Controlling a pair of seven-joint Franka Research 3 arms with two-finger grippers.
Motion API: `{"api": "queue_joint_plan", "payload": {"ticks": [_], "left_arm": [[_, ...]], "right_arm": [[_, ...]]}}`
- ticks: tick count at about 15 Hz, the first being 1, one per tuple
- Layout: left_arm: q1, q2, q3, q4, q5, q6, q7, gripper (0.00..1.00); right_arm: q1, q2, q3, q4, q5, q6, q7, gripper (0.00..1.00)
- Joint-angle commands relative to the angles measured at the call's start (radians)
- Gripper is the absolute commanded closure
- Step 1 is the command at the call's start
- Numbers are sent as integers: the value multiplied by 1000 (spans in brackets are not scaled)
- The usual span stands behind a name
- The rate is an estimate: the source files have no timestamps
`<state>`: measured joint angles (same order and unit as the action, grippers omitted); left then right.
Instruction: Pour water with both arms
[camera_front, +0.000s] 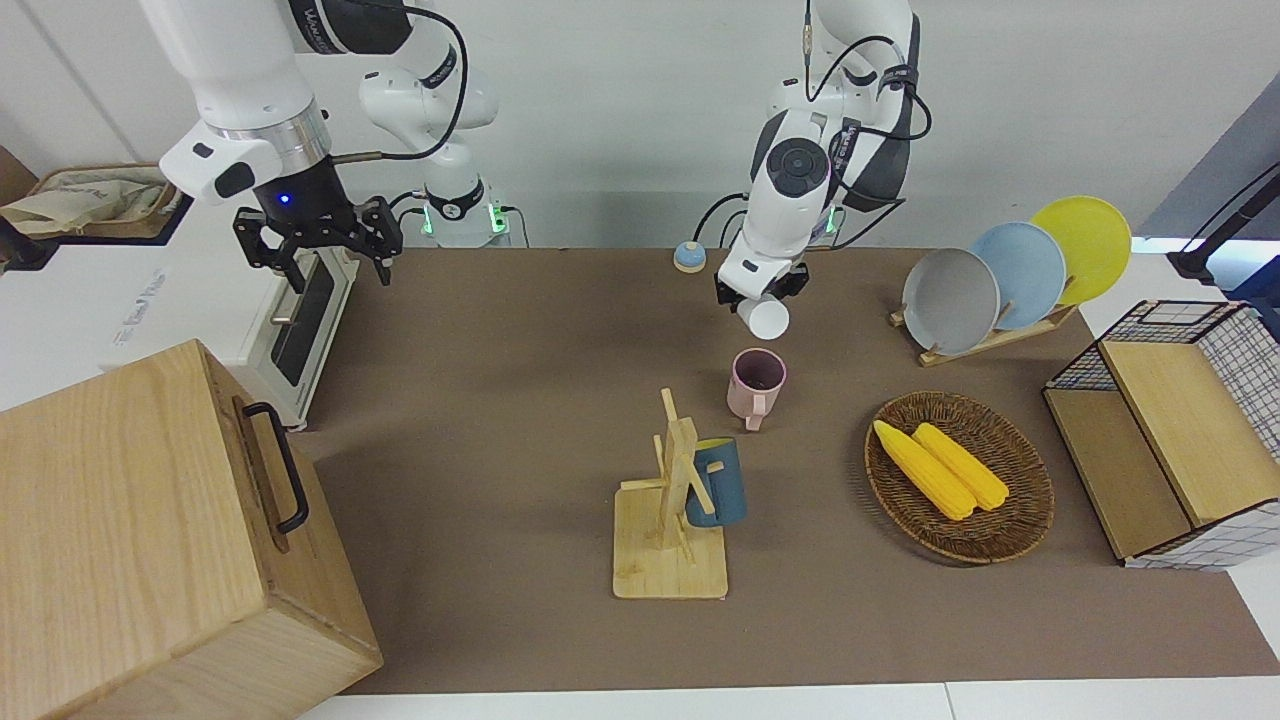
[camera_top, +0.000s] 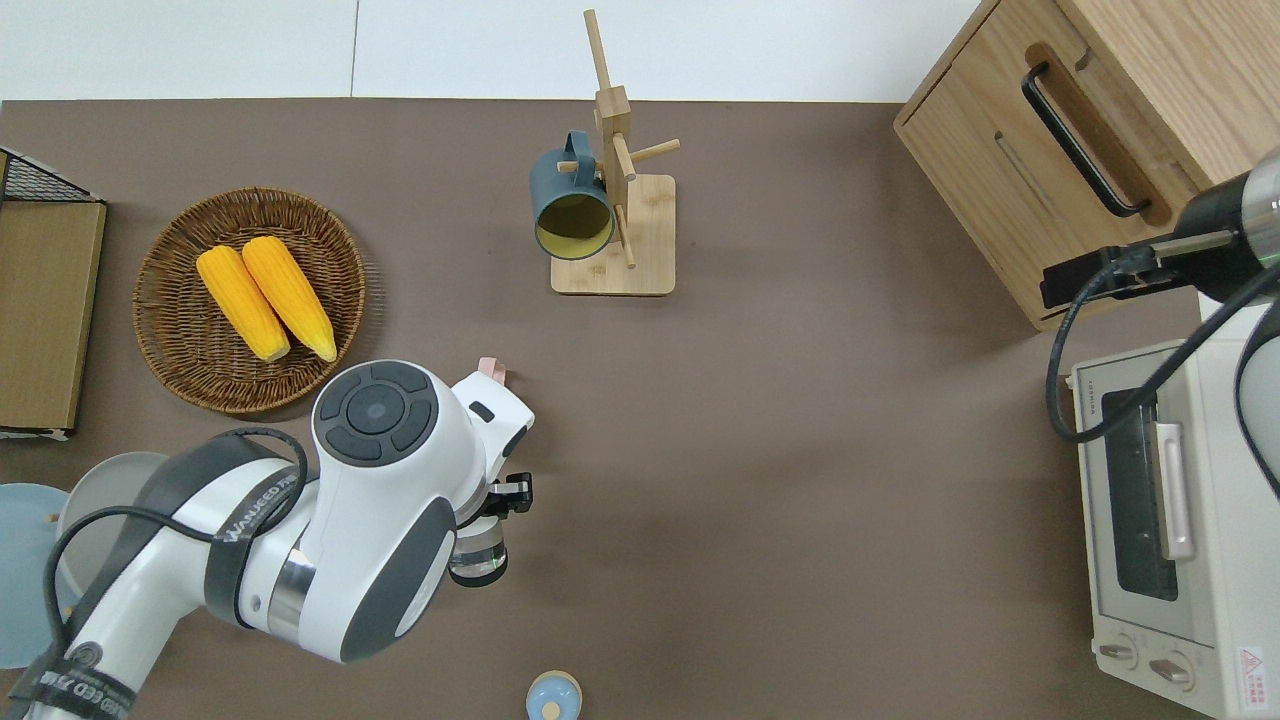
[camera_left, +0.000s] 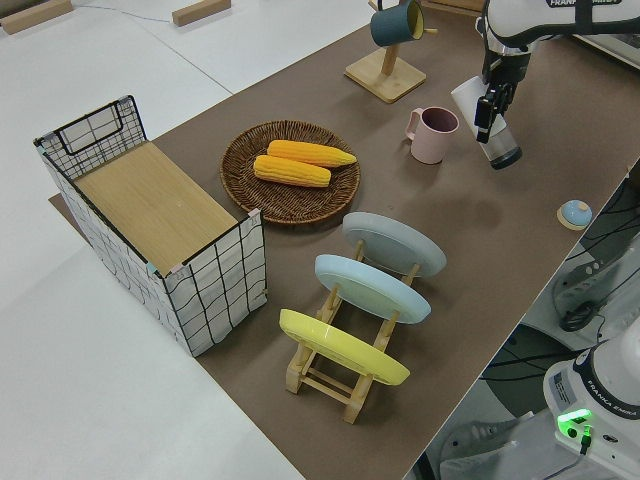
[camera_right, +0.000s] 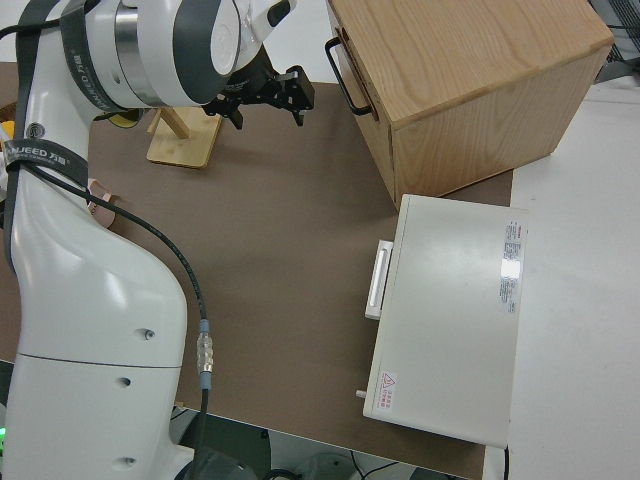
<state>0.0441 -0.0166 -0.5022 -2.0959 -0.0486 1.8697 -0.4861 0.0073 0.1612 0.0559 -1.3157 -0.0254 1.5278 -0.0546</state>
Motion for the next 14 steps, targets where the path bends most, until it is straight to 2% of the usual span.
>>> {"api": "queue_joint_plan", "payload": {"ticks": [1, 3, 6, 9, 13, 14], "left_arm": [[-12, -132, 5, -118, -17, 66, -17, 1000], [-10, -155, 7, -133, -17, 91, -37, 1000], [3, -187, 10, -176, -5, 210, -89, 1000], [26, -201, 17, -177, 47, 217, -115, 1000], [109, -203, 20, -174, 127, 229, -124, 1000], [144, -198, 21, -171, 127, 274, -124, 1000]], "right_arm": [[-18, -23, 12, -27, 7, 2, -25, 13], [-18, -23, 12, -27, 7, 2, -25, 13], [-18, -23, 12, -27, 7, 0, -25, 13], [-18, -23, 12, -27, 7, 2, -25, 13], [-18, -22, 12, -27, 7, 0, -25, 13], [-18, -22, 12, -27, 7, 0, -25, 13]]}}
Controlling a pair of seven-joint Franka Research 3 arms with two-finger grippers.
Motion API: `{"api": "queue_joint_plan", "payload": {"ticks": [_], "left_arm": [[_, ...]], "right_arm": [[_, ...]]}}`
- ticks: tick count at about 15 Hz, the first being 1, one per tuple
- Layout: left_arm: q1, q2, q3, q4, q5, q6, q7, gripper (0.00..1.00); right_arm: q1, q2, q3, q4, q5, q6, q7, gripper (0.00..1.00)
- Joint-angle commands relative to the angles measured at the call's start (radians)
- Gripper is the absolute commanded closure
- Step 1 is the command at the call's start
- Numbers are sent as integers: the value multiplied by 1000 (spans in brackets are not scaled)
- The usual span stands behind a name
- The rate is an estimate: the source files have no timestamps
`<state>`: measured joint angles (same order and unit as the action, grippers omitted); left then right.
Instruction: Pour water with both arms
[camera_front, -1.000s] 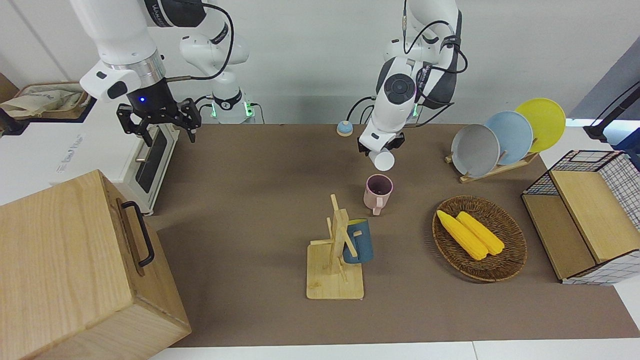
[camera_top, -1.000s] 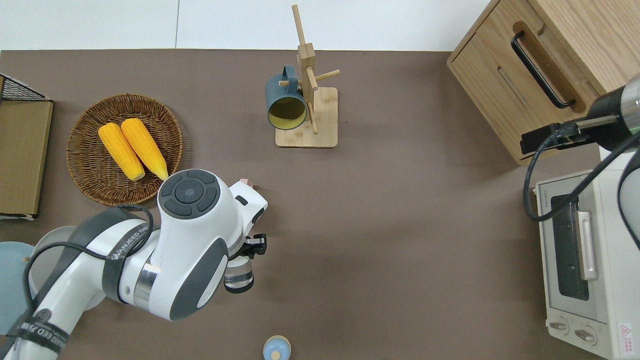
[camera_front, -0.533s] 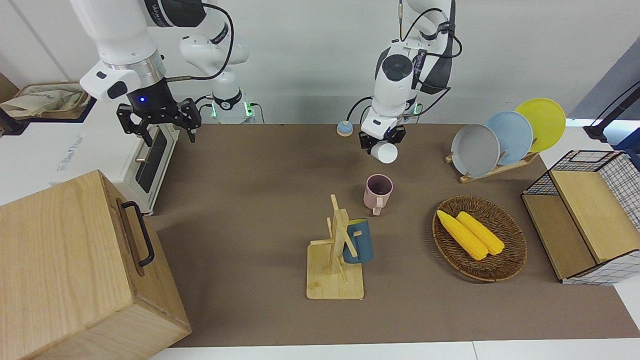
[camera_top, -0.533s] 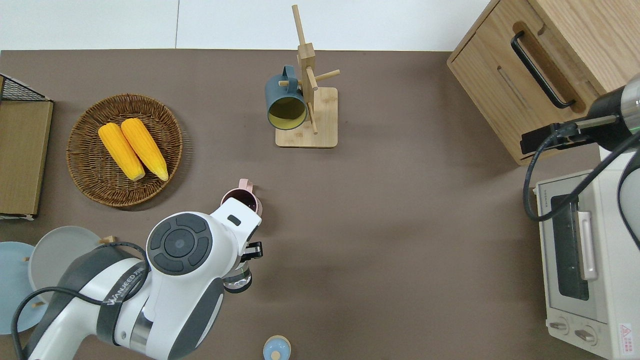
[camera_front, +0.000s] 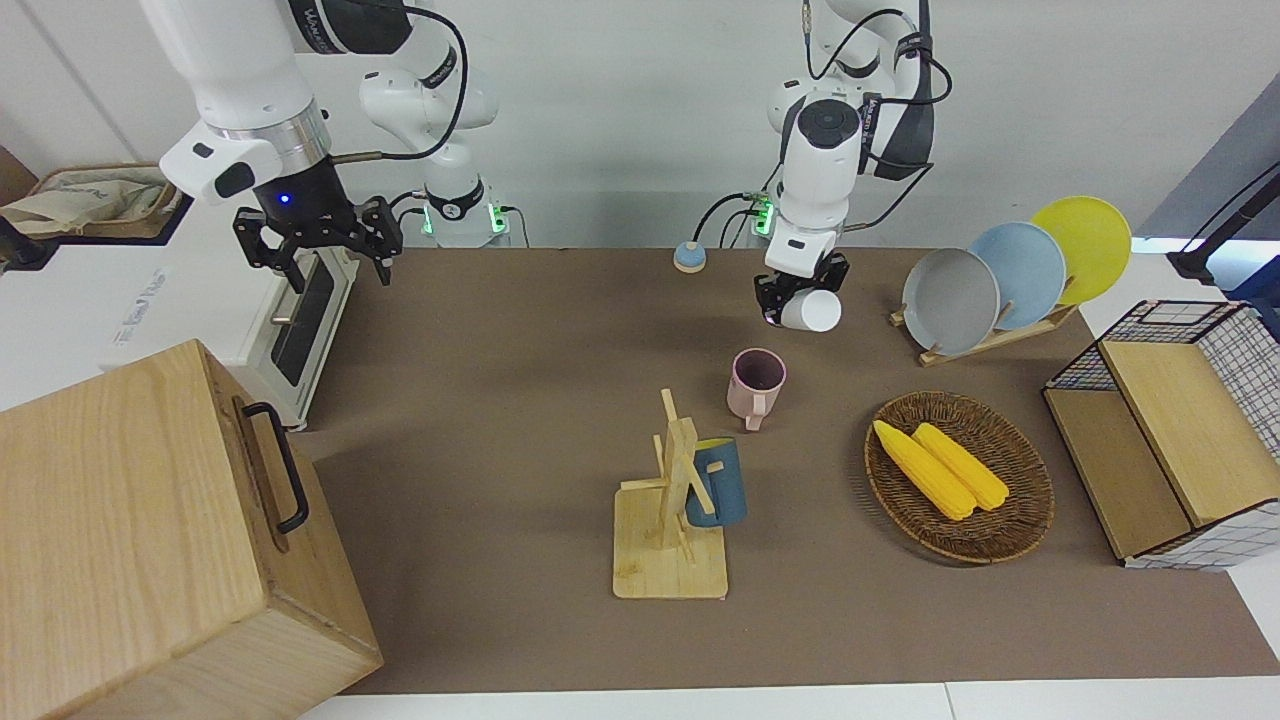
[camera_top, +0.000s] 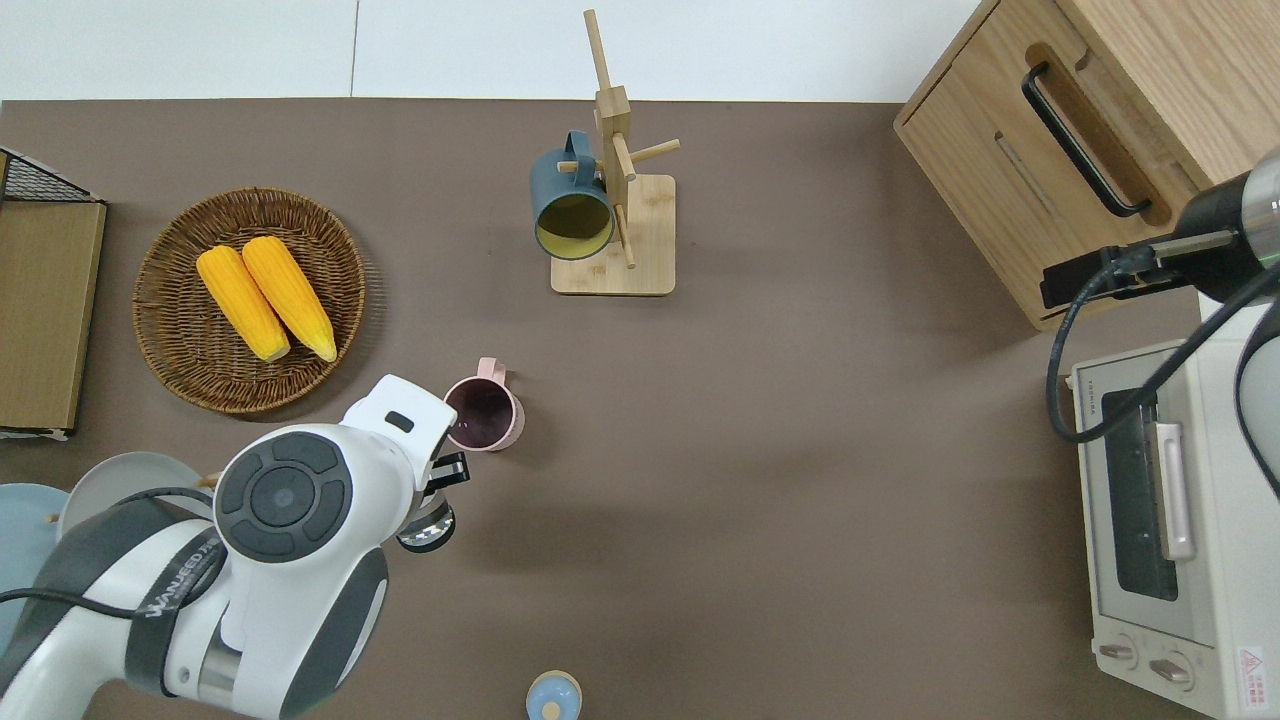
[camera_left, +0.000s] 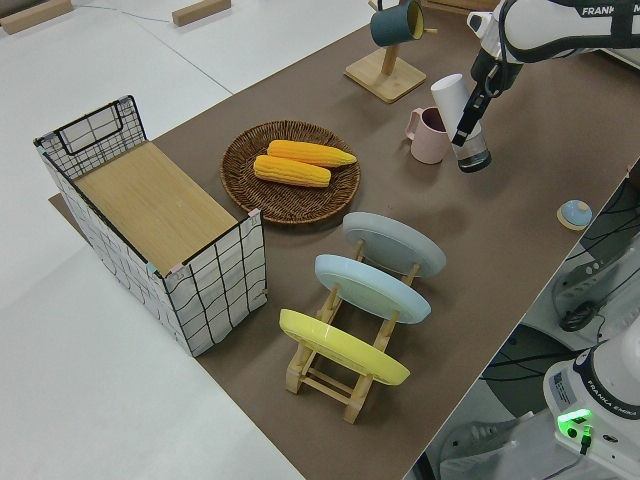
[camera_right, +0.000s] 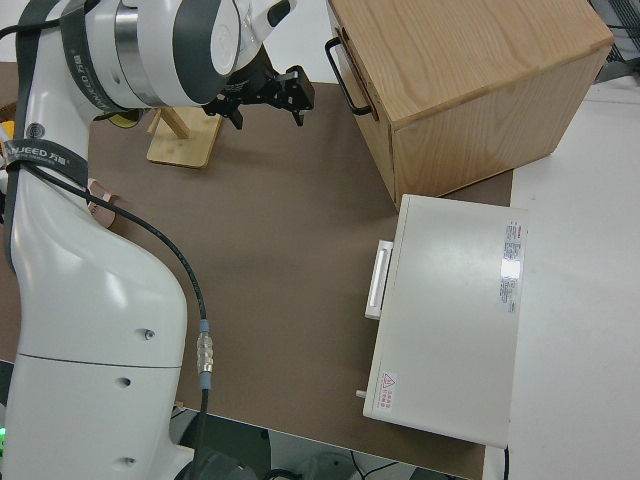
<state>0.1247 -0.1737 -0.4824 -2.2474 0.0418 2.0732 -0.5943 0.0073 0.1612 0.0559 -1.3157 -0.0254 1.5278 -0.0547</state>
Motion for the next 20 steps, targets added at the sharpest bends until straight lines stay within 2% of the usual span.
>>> {"api": "queue_joint_plan", "payload": {"ticks": [1, 4, 8, 10, 14, 17, 20], "left_arm": [[103, -41, 1, -17, 47, 99, -13, 1000], [219, -38, 1, 6, 86, 221, -4, 1000], [380, -33, 2, 101, 157, 306, 43, 1000], [467, -24, 10, 165, 147, 309, 182, 1000], [576, 8, 16, 265, 130, 311, 367, 1000], [586, 75, 76, 366, 81, 311, 500, 1000], [586, 120, 155, 440, -95, 318, 719, 1000]], "right_arm": [[-18, -23, 12, -27, 7, 0, -25, 13], [-18, -22, 12, -27, 7, 2, -25, 13], [-18, -23, 12, -27, 7, 2, -25, 13], [-18, -23, 12, -27, 7, 0, -25, 13], [-18, -23, 12, -27, 7, 0, -25, 13], [-18, -22, 12, -27, 7, 2, -25, 13], [-18, -22, 12, -27, 7, 2, -25, 13]]}}
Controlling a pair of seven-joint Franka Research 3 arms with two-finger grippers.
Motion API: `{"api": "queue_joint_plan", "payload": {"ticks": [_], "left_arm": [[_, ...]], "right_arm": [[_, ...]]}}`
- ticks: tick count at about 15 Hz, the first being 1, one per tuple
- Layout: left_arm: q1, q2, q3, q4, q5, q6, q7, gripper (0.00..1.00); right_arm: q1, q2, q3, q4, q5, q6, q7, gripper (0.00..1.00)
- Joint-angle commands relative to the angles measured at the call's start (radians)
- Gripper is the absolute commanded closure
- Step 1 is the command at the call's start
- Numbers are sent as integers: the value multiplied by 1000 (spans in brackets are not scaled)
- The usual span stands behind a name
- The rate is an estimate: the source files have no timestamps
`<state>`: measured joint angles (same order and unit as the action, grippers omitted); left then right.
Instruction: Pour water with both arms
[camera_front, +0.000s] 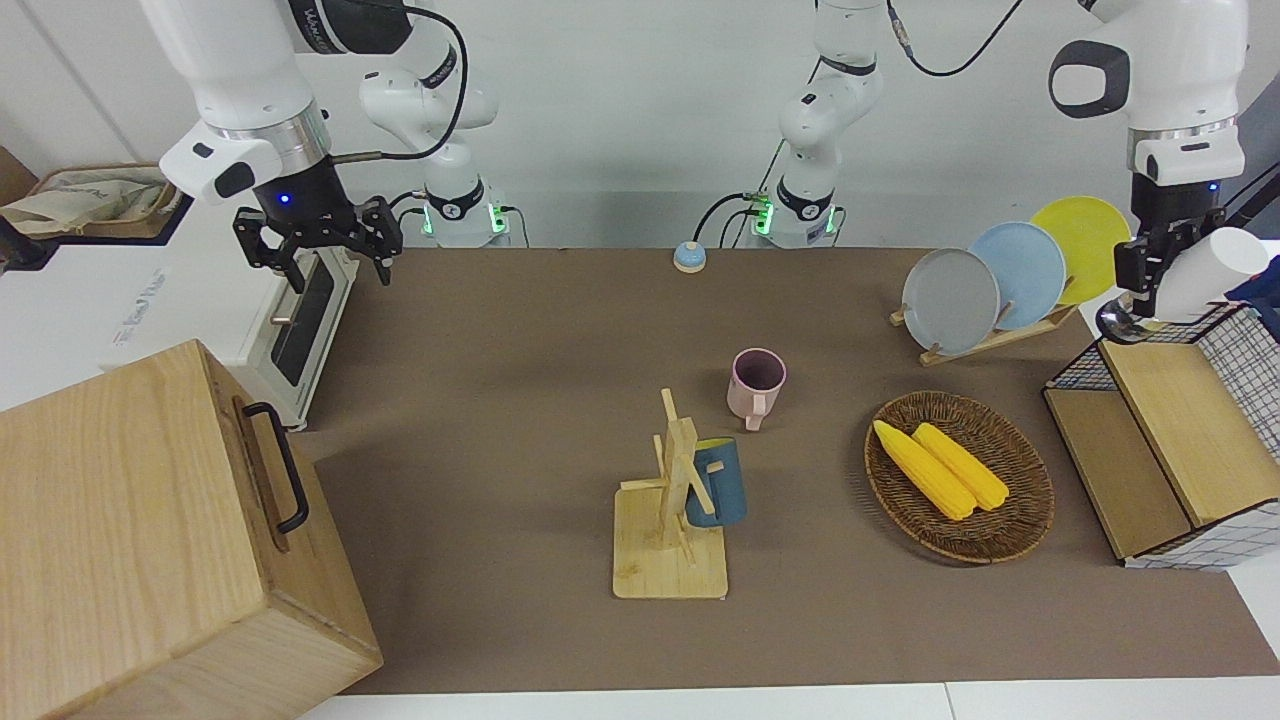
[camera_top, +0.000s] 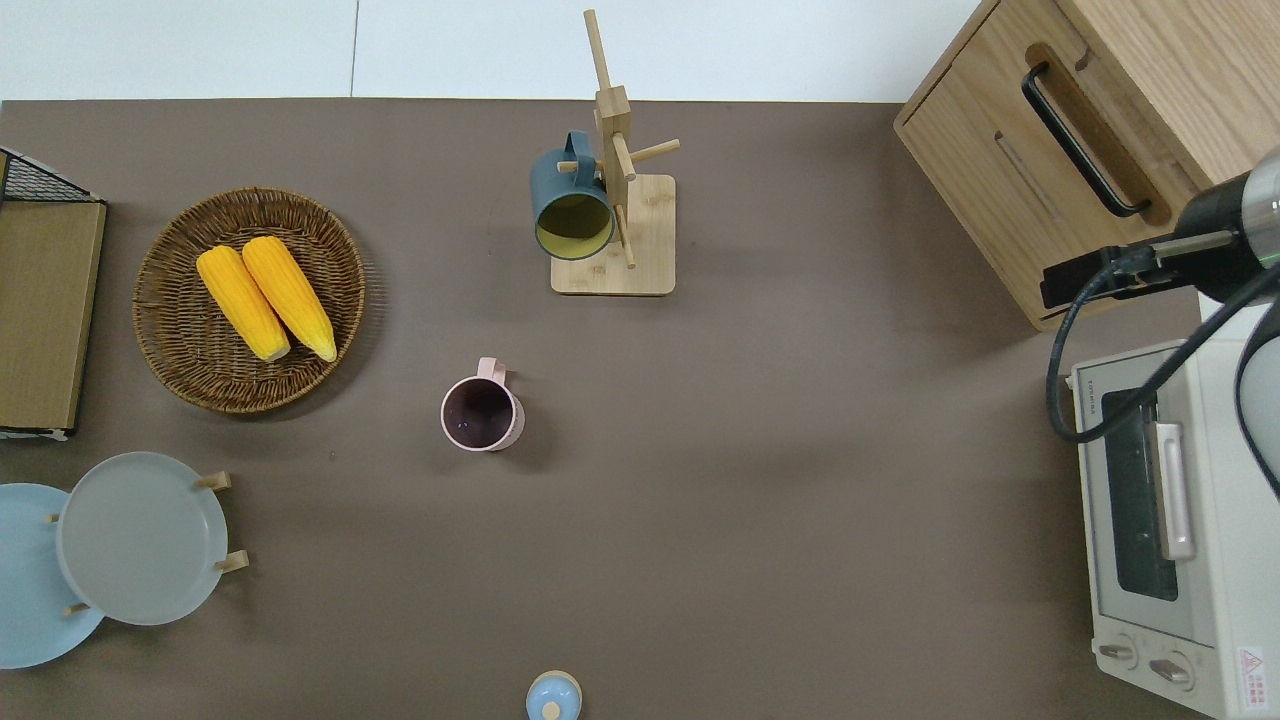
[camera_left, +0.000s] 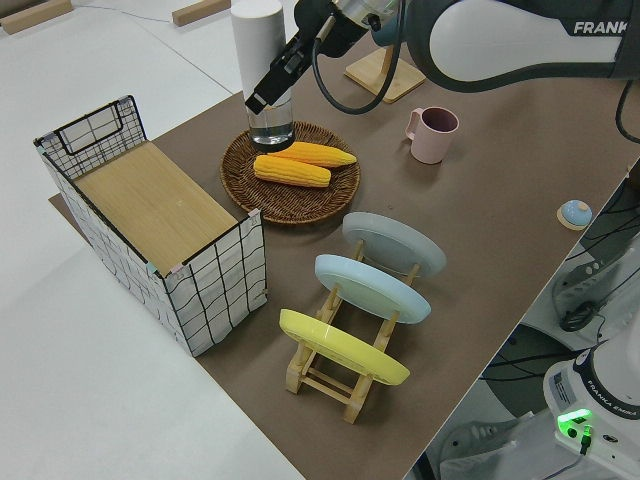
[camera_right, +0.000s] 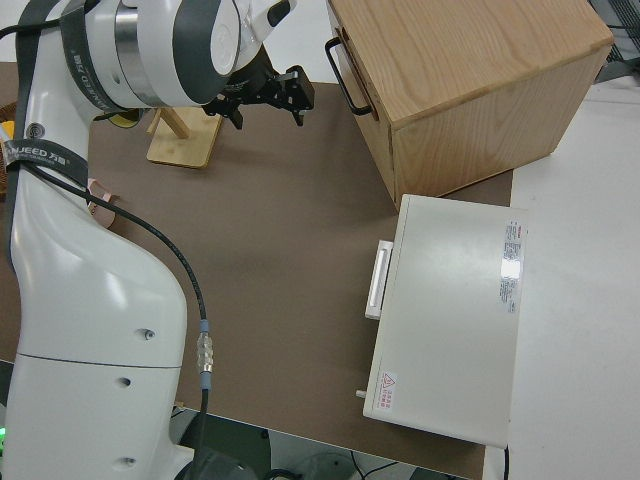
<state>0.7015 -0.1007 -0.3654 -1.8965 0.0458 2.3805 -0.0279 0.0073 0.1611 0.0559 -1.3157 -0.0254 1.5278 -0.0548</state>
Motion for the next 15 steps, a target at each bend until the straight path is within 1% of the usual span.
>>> {"api": "queue_joint_plan", "payload": {"ticks": [1, 3, 4, 5, 7, 9, 11, 13, 15], "left_arm": [[9, 67, 60, 114, -134, 13, 213, 1000], [9, 117, 111, 174, -237, 25, 358, 1000], [10, 140, 132, 181, -285, 29, 428, 1000], [9, 171, 155, 209, -315, 43, 477, 1000], [10, 237, 163, 247, -346, 68, 555, 1000], [9, 292, 161, 249, -374, 155, 598, 1000], [9, 341, 155, 254, -414, 169, 640, 1000], [7, 363, 157, 258, -501, 195, 719, 1000], [9, 369, 158, 257, -530, 197, 766, 1000]], "right_arm": [[-18, -23, 12, -26, 7, 2, -25, 13], [-18, -22, 12, -26, 7, 0, -25, 13], [-18, -23, 12, -26, 7, 0, -25, 13], [-18, -23, 12, -26, 7, 0, -25, 13], [-18, -23, 12, -26, 7, 2, -25, 13], [-18, -23, 12, -26, 7, 0, -25, 13], [-18, -23, 12, -26, 7, 0, -25, 13], [-18, -23, 12, -26, 7, 2, -25, 13], [-18, -21, 12, -26, 7, 2, -25, 13]]}}
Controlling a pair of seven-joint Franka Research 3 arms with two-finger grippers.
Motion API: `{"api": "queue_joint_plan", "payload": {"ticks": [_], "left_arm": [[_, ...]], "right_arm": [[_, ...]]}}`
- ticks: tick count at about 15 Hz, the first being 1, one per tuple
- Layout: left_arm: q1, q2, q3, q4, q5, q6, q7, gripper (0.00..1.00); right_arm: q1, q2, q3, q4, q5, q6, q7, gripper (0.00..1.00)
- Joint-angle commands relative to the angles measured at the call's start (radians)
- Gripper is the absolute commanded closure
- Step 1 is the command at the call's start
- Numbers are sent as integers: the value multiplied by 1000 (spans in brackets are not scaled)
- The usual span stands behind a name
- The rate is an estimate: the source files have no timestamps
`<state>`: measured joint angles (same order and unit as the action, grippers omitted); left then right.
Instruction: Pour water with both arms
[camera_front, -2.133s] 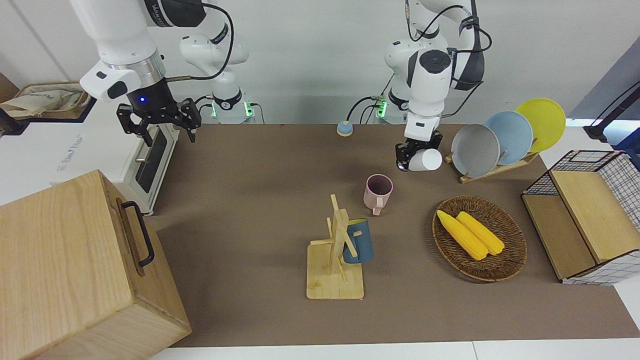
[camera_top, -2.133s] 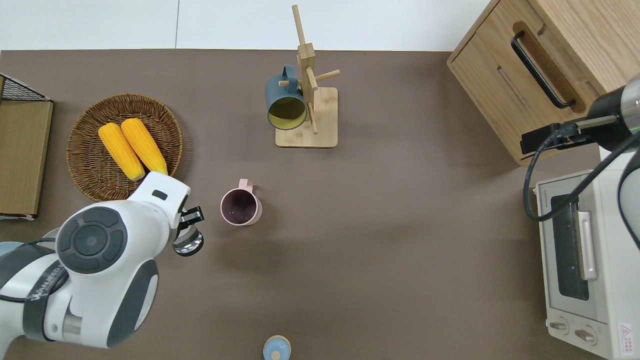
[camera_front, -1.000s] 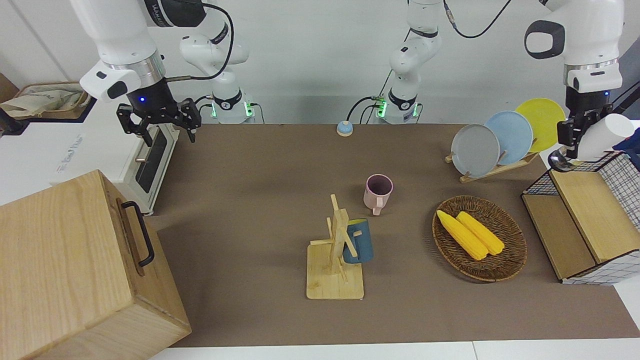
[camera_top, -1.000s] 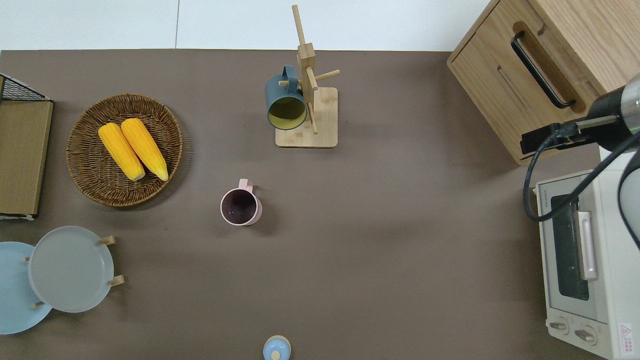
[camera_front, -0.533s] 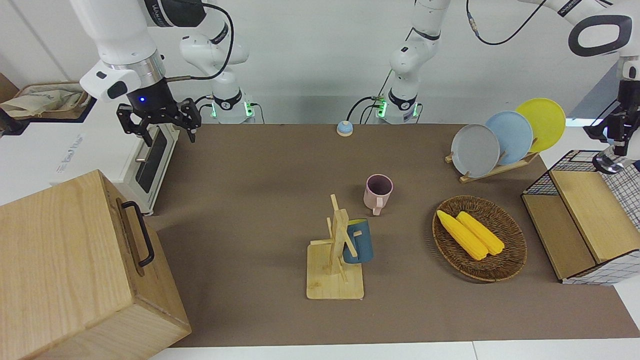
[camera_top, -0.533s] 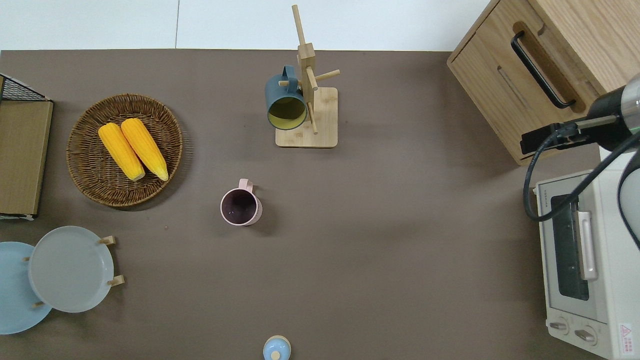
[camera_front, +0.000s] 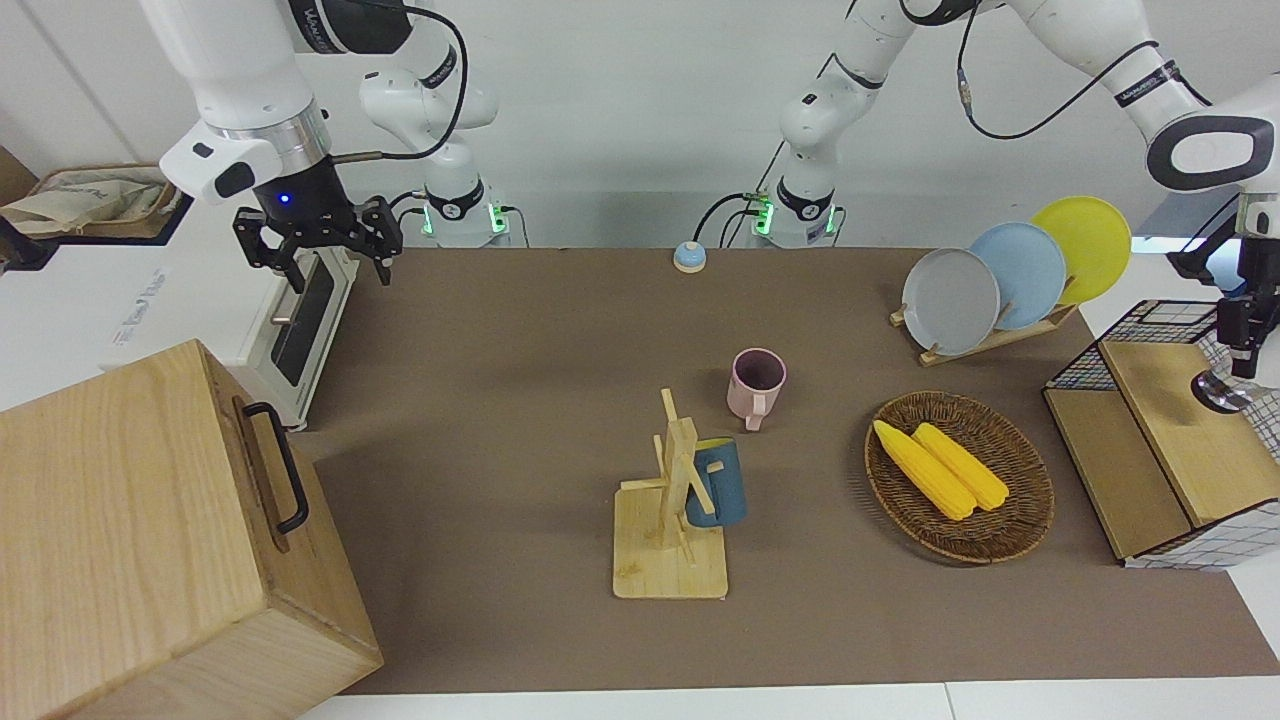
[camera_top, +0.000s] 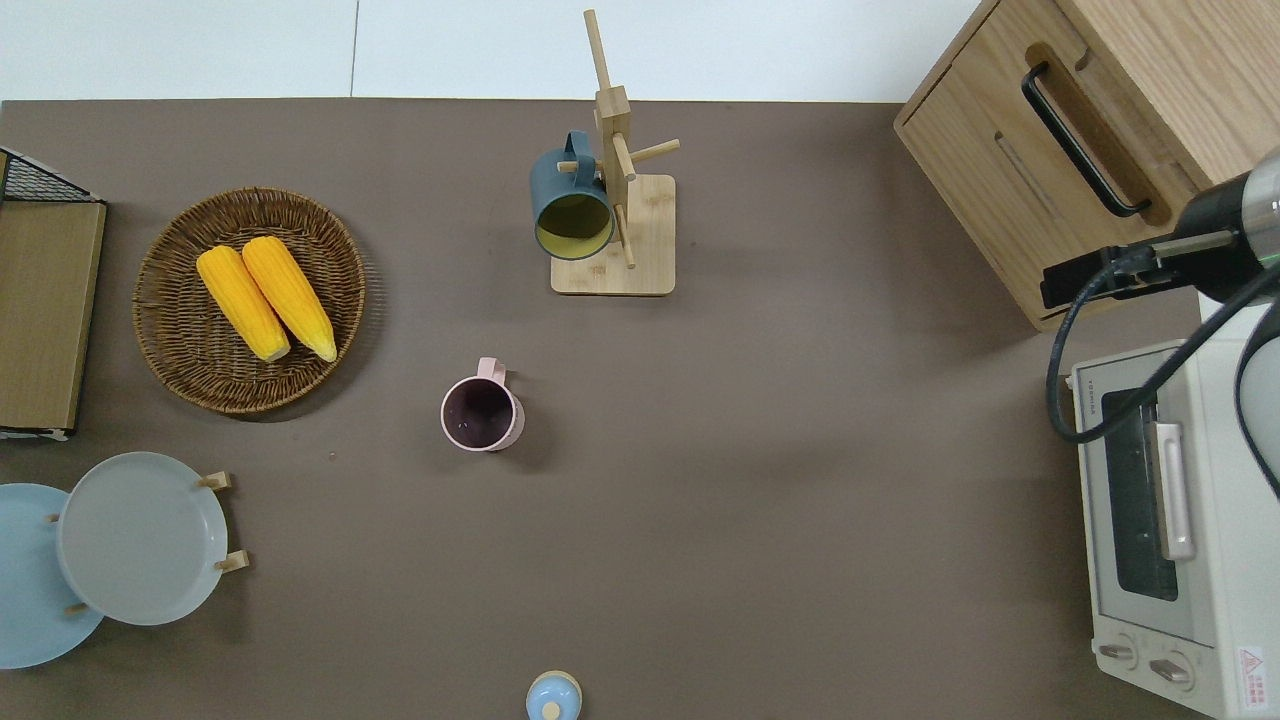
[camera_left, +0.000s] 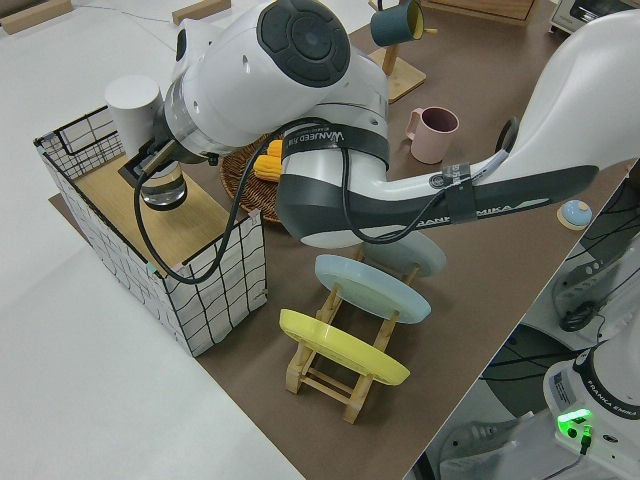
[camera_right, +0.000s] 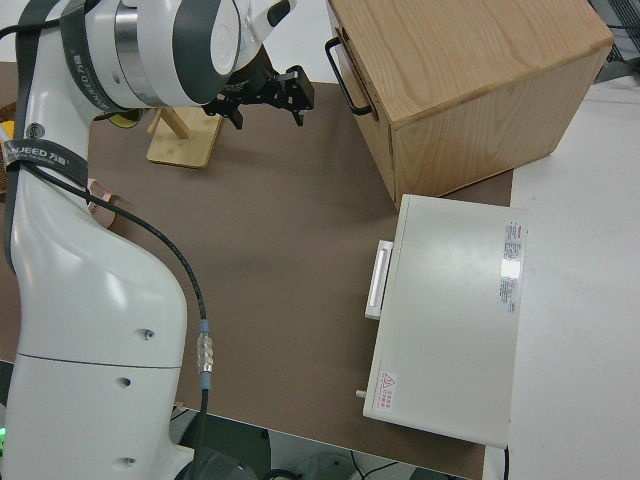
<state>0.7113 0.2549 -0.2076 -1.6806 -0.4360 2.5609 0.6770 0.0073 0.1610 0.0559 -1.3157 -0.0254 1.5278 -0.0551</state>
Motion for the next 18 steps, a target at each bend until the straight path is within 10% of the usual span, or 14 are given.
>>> {"api": "queue_joint_plan", "payload": {"ticks": [1, 18], "left_arm": [[-1, 20, 1, 39, -50, 19, 67, 1000], [22, 37, -1, -28, -173, 62, 260, 986]], "right_arm": [[-18, -23, 12, -26, 7, 0, -25, 13], [-18, -23, 12, -26, 7, 2, -25, 13]]}}
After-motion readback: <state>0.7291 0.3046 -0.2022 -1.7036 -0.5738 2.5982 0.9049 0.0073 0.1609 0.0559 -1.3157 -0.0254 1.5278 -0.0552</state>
